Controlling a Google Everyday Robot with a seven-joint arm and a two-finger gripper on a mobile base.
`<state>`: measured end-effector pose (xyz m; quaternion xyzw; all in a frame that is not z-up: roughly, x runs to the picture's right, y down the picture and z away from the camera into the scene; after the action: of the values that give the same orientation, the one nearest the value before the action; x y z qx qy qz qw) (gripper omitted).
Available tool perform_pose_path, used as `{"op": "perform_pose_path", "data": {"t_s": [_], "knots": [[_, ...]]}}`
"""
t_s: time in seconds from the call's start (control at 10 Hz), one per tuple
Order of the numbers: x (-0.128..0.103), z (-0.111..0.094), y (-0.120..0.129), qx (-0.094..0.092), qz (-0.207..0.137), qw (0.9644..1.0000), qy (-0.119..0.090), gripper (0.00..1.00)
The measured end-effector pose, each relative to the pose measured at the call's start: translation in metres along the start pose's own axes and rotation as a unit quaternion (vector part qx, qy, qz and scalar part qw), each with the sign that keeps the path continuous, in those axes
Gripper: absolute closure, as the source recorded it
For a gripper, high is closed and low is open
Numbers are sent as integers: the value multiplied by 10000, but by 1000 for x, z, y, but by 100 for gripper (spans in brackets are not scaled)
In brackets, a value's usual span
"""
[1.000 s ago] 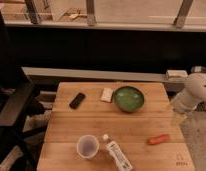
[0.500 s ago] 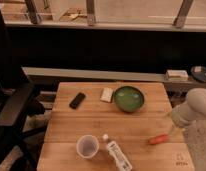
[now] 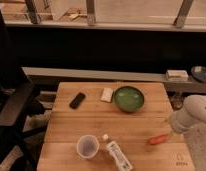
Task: Place the pepper on the white sponge
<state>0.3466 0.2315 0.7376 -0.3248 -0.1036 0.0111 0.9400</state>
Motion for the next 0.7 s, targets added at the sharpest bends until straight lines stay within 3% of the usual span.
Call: {"op": "perform_pose_path", "data": {"t_s": [0.2, 0.7], "knots": [[0, 3, 0, -18, 23, 10000, -29, 37], [-5, 44, 1, -395, 183, 9985, -338, 37]]}}
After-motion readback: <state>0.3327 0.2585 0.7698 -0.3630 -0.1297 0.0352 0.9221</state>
